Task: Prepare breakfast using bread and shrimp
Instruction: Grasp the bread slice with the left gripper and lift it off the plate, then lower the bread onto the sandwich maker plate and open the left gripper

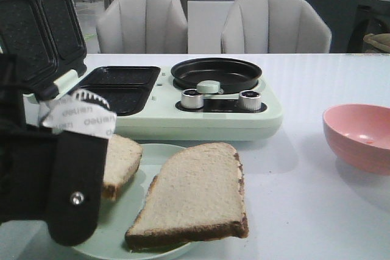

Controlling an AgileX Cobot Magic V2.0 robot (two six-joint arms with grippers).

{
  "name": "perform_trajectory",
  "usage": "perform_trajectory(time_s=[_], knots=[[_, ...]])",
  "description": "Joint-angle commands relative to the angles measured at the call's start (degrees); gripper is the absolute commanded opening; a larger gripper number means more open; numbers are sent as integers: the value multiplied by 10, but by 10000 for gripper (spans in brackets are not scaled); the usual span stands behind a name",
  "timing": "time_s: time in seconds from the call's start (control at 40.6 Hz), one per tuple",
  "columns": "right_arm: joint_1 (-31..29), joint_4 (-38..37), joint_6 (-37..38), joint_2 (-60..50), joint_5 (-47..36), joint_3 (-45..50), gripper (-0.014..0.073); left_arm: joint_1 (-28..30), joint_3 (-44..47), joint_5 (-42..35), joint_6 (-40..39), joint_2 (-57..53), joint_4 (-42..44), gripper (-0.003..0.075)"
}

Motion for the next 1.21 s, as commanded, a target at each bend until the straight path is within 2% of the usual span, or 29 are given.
perform_trajectory(time_s=[0.0, 0.148, 0.345, 0.419, 0.764, 0.937, 1.06, 1.184], knots=[[-2, 0, -3, 1, -45, -21, 536, -28, -12, 97, -13, -53, 25, 100], [-2, 0, -3, 1, -45, -21, 536, -42, -12, 153, -13, -129, 96, 100], [-2, 0, -3, 1, -45, -21, 536, -1, -12, 146, -13, -195, 249, 100], [-2, 0, -3, 1, -45, -21, 536, 34, -30, 111, -16, -197, 249, 100], [-2, 0, -3, 1, -45, -21, 536, 273, -178, -168, -11, -134, 249, 100], [-2, 0, -3, 1, -45, -21, 536, 346, -255, -191, -9, -48, 249, 100], [-2, 0, -3, 1, -45, -21, 536, 376, -307, -203, -9, 17, 249, 100], [-2, 0, -3, 1, -45, -21, 536, 405, -359, -250, -9, 78, 249, 100]])
